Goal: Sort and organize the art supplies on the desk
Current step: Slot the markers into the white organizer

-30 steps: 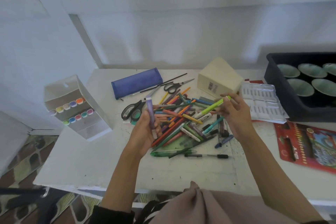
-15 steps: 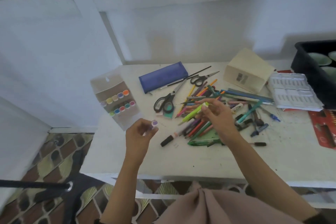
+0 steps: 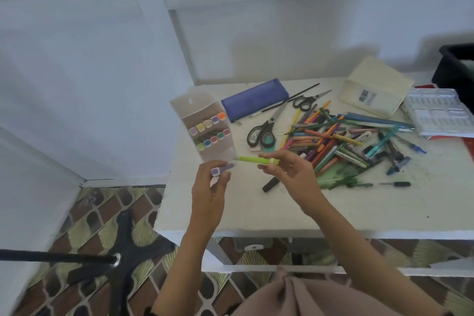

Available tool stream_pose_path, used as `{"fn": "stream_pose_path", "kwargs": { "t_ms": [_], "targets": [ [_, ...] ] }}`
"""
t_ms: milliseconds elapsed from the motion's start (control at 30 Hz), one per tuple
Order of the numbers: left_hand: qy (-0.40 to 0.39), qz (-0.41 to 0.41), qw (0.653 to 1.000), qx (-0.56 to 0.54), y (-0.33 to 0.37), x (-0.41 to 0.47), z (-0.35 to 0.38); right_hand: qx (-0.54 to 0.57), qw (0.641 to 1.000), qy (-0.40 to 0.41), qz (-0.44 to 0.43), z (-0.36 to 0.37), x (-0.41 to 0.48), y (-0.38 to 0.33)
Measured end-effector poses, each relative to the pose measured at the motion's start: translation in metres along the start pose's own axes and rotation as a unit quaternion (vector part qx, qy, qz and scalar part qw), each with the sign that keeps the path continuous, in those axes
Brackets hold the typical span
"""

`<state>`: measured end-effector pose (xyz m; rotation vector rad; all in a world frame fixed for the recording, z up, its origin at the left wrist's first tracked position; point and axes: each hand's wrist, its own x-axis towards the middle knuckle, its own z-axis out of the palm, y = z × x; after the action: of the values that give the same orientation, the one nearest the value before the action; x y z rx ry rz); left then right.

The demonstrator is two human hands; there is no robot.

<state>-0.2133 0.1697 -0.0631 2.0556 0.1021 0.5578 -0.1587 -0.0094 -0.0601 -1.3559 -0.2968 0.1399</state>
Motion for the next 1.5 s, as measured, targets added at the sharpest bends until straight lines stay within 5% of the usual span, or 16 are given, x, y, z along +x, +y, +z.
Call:
{"fn": "stream_pose_path", "kwargs": {
  "t_ms": [267,433,633,767,967,1233,1367,1500],
  "targets": [
    [0.079,0.133,0.98,0.123,-0.022,0.011,-0.001,-0.242,0.956,-0.098,-0.132,0.03,0.029,-0.001],
    [0.089,0.045,0.967,0.236,-0.04,0.027,0.002,-0.346,0.919,-0.154,-0.111,0.053,0.056,0.012],
    [0.057,-0.052,0.98,0.183,-0.047,0.041,0.01,-0.366,0.916,-0.161,-0.039,0.072,0.071,0.025],
    [0.039,0.01,0.981,0.191,-0.044,0.039,0.01,-0.375,0.912,-0.168,0.002,0.072,0.078,0.031],
    [0.056,-0.005,0.982,0.183,-0.039,0.036,0.012,-0.452,0.876,-0.169,0.0,0.071,0.082,0.031],
    [0.064,-0.002,0.977,0.202,-0.038,0.035,0.009,-0.432,0.89,-0.147,0.006,0.077,0.08,0.037],
    [0.09,-0.009,0.981,0.172,-0.041,0.032,0.015,-0.405,0.902,-0.146,0.03,0.073,0.078,0.038],
    [0.186,-0.001,0.966,0.181,-0.048,0.024,0.027,-0.44,0.87,-0.222,-0.017,0.057,0.07,0.037]
  ]
}}
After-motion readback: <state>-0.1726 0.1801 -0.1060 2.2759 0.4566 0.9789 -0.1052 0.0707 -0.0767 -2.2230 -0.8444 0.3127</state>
